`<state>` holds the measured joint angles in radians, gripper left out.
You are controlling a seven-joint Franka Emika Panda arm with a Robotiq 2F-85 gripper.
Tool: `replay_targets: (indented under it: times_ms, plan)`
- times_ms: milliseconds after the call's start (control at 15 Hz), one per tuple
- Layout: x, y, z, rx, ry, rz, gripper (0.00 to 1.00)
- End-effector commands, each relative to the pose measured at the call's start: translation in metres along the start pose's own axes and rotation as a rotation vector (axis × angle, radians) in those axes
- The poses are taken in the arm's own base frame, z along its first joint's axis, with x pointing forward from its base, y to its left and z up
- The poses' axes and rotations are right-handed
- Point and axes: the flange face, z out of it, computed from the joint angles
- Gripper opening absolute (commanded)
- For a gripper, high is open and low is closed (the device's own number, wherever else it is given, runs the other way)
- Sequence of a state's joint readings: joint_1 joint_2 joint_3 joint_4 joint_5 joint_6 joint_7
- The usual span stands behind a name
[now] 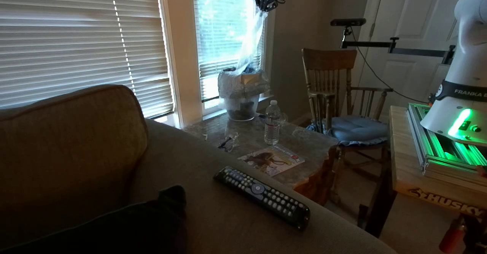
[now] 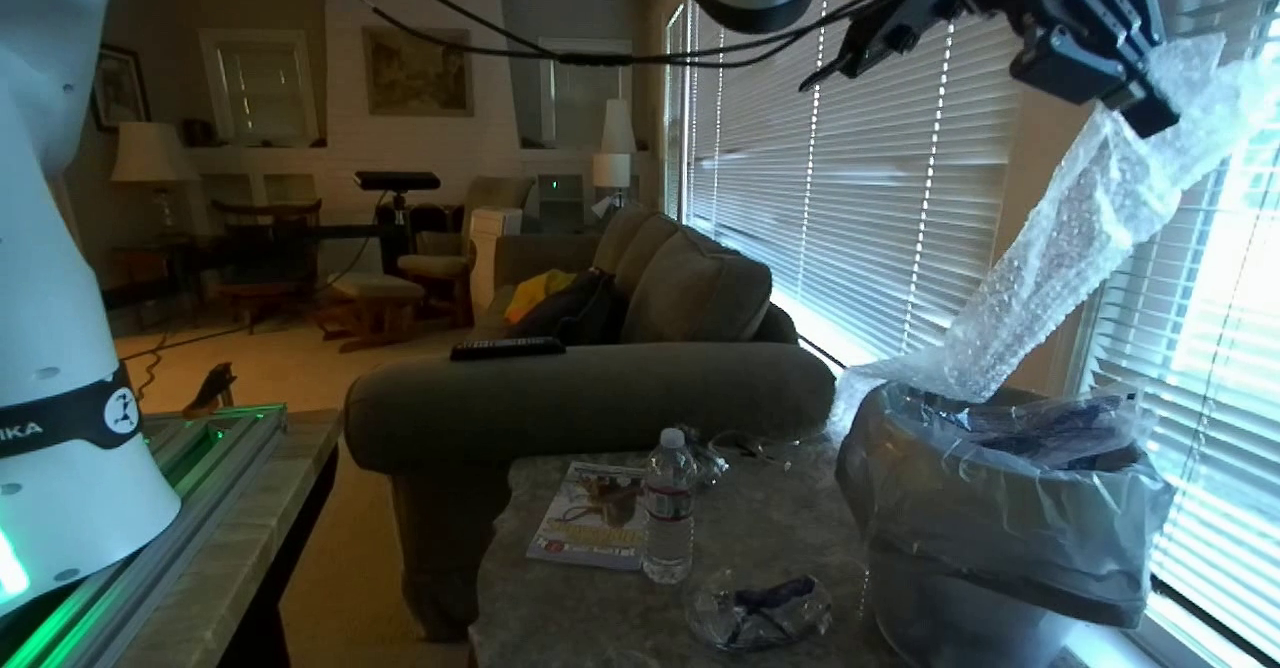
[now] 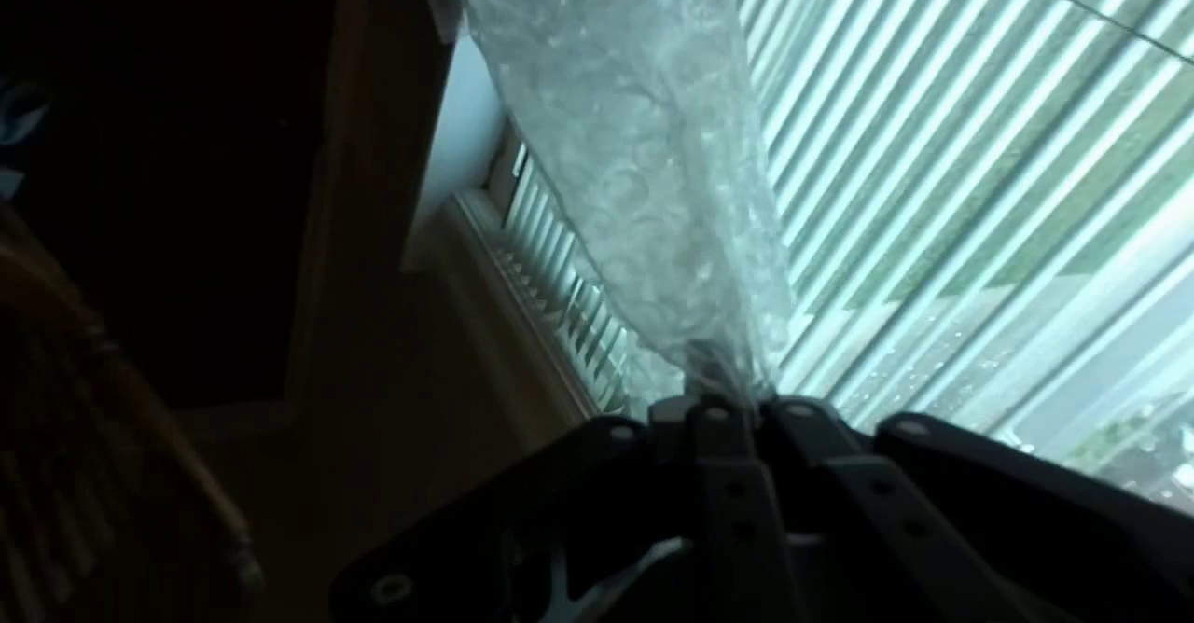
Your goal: Put the plastic inside the rubbish can
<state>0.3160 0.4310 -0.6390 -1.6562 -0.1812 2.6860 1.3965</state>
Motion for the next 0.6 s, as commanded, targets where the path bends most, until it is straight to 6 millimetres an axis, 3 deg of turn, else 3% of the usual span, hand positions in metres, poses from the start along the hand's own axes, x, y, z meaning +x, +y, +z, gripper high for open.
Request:
replay_targets:
  times_ms: [0,333,533]
  plan:
    - [-0.037,-0.008,0.021,-0.103,0.028,-0.051,0.01]
    - [-0.115,-0.016,0.069,-0.157,-0.057,-0.18,0.01]
    - [-0.15,-0.021,0.095,-0.144,-0.123,-0.236,0.01]
